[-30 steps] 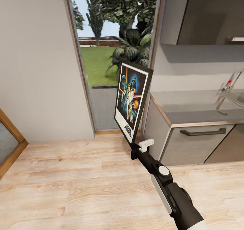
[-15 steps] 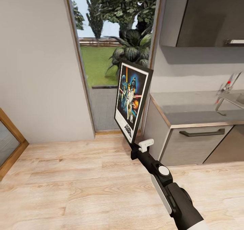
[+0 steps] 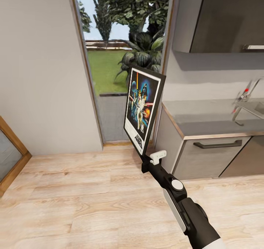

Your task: Pick up the poster from the kitchen countertop and hang it on one of the wall nails in the kitchen.

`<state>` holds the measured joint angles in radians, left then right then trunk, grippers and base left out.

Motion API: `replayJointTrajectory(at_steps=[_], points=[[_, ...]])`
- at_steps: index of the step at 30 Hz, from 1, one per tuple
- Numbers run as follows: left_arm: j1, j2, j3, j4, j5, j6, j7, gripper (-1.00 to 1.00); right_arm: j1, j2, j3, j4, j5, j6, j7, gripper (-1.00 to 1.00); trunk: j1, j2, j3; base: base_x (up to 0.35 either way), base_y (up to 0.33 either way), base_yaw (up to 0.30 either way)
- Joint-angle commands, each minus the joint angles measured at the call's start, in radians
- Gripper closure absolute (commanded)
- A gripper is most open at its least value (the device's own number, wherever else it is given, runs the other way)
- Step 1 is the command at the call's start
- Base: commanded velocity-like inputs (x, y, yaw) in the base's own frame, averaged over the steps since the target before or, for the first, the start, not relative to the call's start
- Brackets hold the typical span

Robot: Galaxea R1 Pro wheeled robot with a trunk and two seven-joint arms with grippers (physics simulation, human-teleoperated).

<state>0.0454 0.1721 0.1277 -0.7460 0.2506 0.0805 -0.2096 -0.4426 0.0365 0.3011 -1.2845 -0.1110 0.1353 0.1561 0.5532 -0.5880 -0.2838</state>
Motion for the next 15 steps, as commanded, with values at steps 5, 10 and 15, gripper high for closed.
replayJointTrajectory(at_steps=[5,10,15], points=[[0.001,0.000,0.003,-0.003,0.010,0.008,-0.005,-1.00,-0.001,0.000,0.000,-0.001,-0.012,0.006,0.003,1.00,-0.019,0.034,0.015,0.000,0.000,0.000],[0.001,0.000,0.003,-0.003,0.010,0.008,-0.005,-1.00,-0.001,0.000,0.001,-0.001,-0.012,0.006,0.003,1.00,-0.038,0.069,0.037,0.000,0.000,0.000],[0.001,0.000,0.003,-0.003,0.010,0.008,-0.005,-1.00,0.000,0.000,0.001,-0.001,-0.012,0.005,0.003,1.00,-0.057,0.104,0.060,0.000,0.000,0.000]])
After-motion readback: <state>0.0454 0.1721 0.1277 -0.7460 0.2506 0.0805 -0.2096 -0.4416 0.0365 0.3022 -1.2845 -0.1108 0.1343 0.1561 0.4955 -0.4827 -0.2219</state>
